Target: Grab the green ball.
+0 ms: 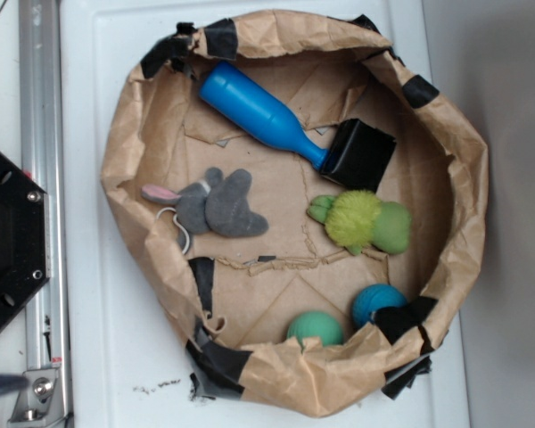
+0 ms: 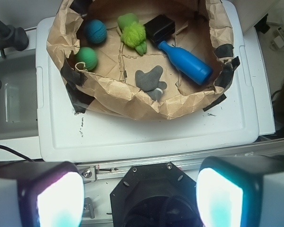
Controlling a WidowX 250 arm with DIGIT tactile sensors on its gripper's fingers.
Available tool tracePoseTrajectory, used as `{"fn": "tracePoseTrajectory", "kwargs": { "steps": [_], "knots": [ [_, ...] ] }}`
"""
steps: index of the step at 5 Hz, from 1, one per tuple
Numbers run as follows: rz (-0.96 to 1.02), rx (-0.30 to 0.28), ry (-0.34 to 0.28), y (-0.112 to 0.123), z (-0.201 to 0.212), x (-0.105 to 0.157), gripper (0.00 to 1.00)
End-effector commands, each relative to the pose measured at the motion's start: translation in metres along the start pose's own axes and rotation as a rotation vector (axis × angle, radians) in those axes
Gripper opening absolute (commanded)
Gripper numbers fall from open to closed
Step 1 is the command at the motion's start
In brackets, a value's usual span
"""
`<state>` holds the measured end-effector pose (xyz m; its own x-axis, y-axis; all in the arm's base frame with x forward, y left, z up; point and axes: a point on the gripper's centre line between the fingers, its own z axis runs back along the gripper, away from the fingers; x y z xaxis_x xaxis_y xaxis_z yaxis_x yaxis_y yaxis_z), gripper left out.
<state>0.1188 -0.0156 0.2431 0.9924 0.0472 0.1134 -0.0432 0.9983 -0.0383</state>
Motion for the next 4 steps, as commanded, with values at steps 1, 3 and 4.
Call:
{"fn": "tracePoseTrajectory", "kwargs": {
  "steps": [1,3,4],
  "knots": [
    [0.000,0.000,0.000,0.000,0.000,0.000,1.00],
    [0.253,-0.129,-0.125,0.008,-0.062,0.096,1.00],
    [0.382,-0.252,-0.048,0.004,-0.092,0.139,1.00]
  ]
}}
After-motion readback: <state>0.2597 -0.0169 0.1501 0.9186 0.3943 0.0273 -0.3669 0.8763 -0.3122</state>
